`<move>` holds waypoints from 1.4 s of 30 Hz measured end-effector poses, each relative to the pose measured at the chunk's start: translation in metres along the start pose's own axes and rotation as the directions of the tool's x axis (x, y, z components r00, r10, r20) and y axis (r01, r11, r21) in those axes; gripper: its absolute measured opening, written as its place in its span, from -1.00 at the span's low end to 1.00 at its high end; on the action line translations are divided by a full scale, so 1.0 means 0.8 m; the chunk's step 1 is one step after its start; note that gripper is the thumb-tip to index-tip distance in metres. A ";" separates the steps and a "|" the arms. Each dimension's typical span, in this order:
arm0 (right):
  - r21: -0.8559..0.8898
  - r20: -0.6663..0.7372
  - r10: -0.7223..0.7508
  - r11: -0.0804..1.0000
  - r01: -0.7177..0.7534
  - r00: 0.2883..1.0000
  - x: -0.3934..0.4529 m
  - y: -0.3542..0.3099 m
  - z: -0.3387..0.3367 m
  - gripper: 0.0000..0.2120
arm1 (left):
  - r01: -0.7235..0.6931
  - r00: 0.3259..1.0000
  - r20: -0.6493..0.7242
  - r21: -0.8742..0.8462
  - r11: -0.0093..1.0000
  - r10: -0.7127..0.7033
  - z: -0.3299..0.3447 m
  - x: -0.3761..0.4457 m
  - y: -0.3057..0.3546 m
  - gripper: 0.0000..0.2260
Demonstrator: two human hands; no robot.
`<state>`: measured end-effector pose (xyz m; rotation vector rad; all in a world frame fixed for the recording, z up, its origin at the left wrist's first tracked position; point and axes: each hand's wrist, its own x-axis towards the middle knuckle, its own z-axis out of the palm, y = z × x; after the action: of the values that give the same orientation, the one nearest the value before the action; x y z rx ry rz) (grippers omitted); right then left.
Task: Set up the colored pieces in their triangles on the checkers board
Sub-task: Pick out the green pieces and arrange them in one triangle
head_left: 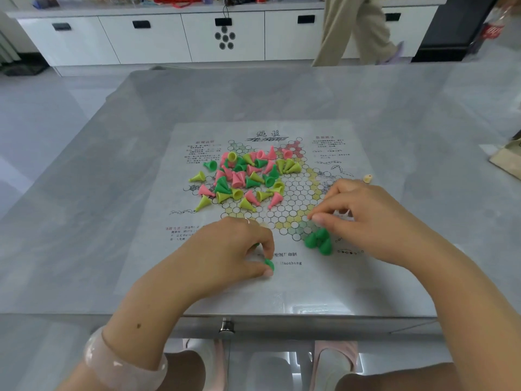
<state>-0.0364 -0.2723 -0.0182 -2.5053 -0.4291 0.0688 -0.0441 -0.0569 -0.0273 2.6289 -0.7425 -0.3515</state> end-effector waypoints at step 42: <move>0.035 -0.058 0.104 0.994 -0.102 0.993 0.012 0.037 0.017 -0.85 | 0.046 0.874 -0.025 -0.990 0.134 -0.486 -0.011 0.027 0.001 -0.78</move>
<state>-0.0208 -0.2853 -0.0456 -2.4898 -0.2717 0.0402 -0.0237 -0.0669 -0.0223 1.3831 0.1939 -0.2860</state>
